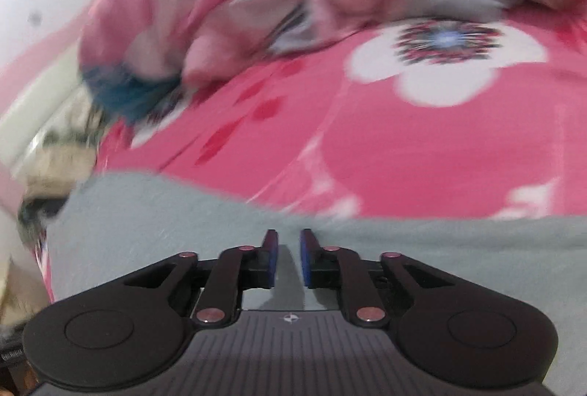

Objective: Fold clothes
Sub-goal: 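Open both tools to lay the folded sweatpants flat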

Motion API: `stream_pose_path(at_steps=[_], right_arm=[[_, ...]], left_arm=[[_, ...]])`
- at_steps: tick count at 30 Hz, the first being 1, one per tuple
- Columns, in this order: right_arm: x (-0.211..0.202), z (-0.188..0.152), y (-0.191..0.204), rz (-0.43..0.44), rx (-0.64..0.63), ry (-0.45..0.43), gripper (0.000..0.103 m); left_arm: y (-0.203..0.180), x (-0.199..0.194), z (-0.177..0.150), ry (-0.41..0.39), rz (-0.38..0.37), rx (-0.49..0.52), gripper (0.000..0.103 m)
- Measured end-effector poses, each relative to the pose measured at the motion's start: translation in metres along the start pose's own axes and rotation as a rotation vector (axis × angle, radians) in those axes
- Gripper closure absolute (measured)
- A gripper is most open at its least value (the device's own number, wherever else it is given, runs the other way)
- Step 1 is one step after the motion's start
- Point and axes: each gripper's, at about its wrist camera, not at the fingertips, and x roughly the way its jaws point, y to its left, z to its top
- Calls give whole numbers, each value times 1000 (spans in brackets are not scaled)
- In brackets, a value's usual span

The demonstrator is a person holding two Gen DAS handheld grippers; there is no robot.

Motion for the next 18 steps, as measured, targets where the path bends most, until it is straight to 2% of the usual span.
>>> stream_pose_path(at_steps=[3, 6, 7, 8, 9, 11, 14, 17, 18], right_arm=[[-34, 8, -60, -270, 94, -96, 91], [-86, 1, -119, -366, 307, -173, 93], [-103, -2, -126, -406, 339, -203, 90], [-116, -6, -120, -442, 314, -231, 89], [-126, -9, -107, -430, 283, -254, 89], [-133, -17, -82, -308, 244, -265, 87], [-124, -40, -38, -70, 153, -179, 77], [-109, -71, -16, 45, 75, -77, 76], [-107, -82, -13, 23, 58, -53, 75]], left_arm=[[4, 0, -1, -6, -16, -10, 57], [5, 1, -1, -6, -22, -19, 57], [5, 1, -1, -6, -22, -21, 57], [5, 1, -1, -6, -23, -23, 57], [5, 1, -1, -6, -23, -25, 57], [3, 2, 0, -3, -17, -29, 55], [-1, 2, 1, 7, -10, -34, 47], [-6, 2, 3, 25, 7, -37, 41], [-9, 2, 4, 33, 16, -36, 39]])
